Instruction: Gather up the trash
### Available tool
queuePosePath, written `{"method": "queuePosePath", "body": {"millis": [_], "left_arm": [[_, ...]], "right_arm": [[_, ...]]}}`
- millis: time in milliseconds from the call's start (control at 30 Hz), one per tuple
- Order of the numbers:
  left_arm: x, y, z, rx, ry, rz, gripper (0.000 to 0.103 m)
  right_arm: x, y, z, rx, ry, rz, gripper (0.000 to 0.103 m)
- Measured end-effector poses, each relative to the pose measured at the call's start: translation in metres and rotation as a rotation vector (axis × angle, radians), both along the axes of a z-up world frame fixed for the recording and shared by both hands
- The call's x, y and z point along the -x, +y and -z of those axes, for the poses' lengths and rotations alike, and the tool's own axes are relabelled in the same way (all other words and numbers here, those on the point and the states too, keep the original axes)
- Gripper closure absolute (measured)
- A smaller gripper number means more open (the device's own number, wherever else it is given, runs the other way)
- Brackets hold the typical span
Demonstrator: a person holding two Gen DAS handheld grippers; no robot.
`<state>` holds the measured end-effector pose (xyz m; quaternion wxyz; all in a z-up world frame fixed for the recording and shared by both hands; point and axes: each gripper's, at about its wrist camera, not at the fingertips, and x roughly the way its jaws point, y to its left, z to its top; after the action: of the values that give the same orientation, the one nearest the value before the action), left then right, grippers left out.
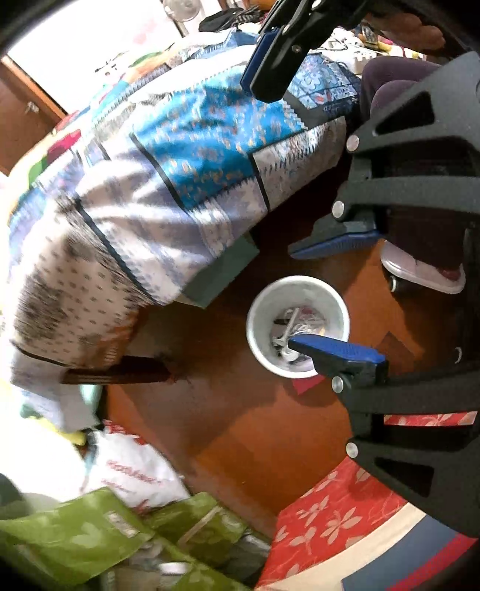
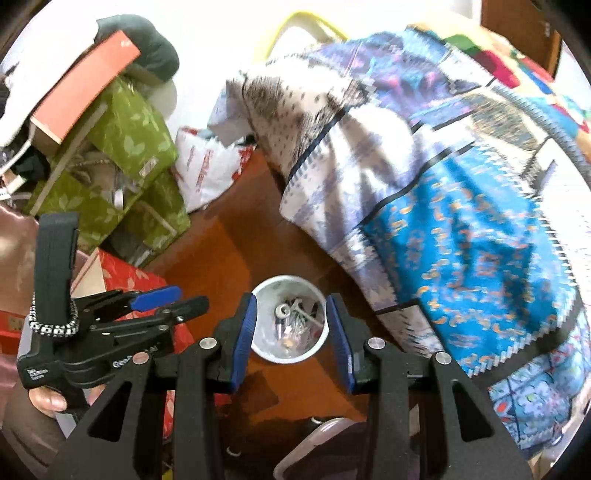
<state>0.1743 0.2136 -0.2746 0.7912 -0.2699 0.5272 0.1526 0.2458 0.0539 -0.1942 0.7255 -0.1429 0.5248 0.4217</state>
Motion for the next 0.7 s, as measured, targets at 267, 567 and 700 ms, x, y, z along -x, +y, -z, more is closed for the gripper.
{"method": "queuePosePath", "body": {"millis": [267,567,700], "left_arm": [[0.02,-0.026,-0.105,-0.118,-0.215,0.034,0.062],[0.068,-0.091,-0.229,-0.258,-0.531,0.126,0.062],[0.097,-0.127,-0.265,-0.316,-0.647,0.186,0.062]], "right_arm": [[0.022,-0.058,-0.077,-0.128,-0.176,0.091,0.067],[0.072,-0.141,-0.171,-0.286,-0.432,0.26,0.067],[0.099,-0.176,-0.198,-0.339,-0.514,0.353,0.067]]}}
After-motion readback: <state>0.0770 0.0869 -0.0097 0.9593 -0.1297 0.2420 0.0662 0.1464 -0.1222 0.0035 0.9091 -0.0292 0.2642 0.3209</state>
